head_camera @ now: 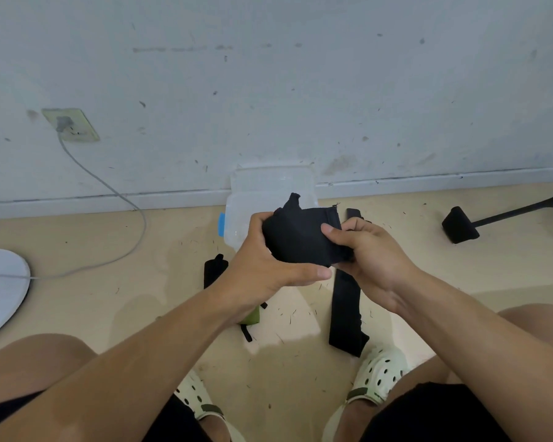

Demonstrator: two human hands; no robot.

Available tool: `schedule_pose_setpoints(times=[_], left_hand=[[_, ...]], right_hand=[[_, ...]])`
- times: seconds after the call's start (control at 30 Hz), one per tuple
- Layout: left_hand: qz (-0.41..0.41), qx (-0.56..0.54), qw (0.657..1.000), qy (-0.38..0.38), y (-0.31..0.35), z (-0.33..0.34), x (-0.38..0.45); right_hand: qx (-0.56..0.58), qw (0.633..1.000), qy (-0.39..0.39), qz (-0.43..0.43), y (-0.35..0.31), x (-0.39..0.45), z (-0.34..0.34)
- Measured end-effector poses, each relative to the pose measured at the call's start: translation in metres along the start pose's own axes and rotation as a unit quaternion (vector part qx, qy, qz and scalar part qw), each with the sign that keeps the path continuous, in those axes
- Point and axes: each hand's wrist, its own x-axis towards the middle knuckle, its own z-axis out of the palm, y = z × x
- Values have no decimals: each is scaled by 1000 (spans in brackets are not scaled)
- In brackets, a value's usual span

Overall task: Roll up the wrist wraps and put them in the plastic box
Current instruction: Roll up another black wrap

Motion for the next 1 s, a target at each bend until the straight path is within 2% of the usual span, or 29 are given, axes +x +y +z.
schedule_pose_setpoints(times=[0.13, 0.3, 0.37, 0.4, 0.47, 0.5, 0.63, 0.77, 1.0], left_hand=[[20, 31, 999, -5, -1, -2, 1], [39, 90, 995, -9, 0, -7, 1], [46, 129, 991, -5, -1, -7, -1], [47, 149, 988, -2, -3, -7, -2], [46, 175, 983, 4, -5, -7, -5], [45, 184, 982, 7, -6, -6, -5], [47, 221, 973, 40, -7, -6, -3], [35, 250, 968, 14, -16, -6, -2], [-27, 297, 950, -91, -26, -5, 3]], right_hand=[[25, 1000, 11, 13, 6, 4, -1], [99, 992, -28, 73, 4, 3, 0], [45, 998, 4, 46, 8, 5, 0], [-26, 999, 36, 13, 9, 5, 1], [-184, 978, 80, -60, 12, 6, 3], [-223, 969, 68, -85, 12, 4, 3], [-275, 956, -18, -103, 15, -4, 8], [-284, 955, -70, -48, 22, -5, 9], [-253, 966, -55, 14, 52, 14, 5]])
